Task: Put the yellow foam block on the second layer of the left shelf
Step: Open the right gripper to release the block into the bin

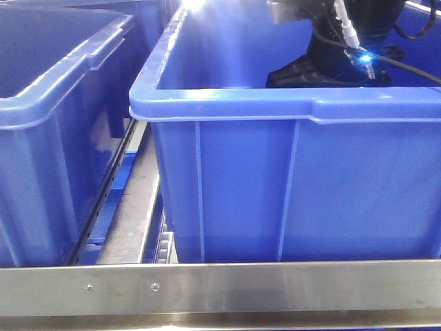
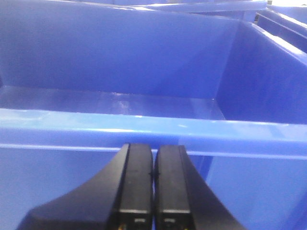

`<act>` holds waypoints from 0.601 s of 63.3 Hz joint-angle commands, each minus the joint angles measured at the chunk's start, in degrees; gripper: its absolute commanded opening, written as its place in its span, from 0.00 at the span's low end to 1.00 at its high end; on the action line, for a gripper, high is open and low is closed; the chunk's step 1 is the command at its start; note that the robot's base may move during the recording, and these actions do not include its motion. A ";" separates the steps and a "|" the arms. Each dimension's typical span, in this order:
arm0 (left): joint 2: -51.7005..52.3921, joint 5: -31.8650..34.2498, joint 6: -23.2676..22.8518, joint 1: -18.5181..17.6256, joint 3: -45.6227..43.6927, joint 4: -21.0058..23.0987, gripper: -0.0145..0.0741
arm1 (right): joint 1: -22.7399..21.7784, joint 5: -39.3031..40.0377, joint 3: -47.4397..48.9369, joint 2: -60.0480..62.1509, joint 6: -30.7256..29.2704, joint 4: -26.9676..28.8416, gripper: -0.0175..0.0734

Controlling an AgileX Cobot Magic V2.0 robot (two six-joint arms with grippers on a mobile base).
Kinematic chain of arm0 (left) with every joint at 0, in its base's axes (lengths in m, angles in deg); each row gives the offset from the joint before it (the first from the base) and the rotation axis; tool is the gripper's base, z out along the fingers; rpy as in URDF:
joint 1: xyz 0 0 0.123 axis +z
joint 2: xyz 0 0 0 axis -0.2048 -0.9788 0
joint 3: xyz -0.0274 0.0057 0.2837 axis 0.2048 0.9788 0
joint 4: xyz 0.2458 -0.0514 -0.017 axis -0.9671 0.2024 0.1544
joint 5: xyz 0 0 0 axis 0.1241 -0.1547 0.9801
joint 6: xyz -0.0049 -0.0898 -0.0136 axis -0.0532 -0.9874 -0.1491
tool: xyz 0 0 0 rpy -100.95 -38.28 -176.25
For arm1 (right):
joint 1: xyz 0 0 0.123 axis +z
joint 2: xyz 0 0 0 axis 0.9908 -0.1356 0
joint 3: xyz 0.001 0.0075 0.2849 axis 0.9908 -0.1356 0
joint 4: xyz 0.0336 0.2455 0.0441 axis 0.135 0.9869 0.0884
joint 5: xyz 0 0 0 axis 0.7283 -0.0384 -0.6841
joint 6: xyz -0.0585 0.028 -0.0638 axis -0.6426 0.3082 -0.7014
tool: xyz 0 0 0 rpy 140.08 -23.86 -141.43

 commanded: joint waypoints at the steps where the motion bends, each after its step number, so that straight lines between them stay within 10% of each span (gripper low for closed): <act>1: 0.86 4.98 -0.22 0.10 1.58 0.56 0.32 | -0.12 3.03 2.27 4.41 -0.52 -1.02 0.88; 18: 0.86 4.98 -0.22 0.10 1.58 0.56 0.32 | -0.06 12.87 -8.43 18.00 -0.52 -0.19 0.82; 38: 0.86 4.98 -0.22 0.10 1.58 0.56 0.32 | -0.06 24.72 -28.61 40.50 -0.52 -0.14 0.32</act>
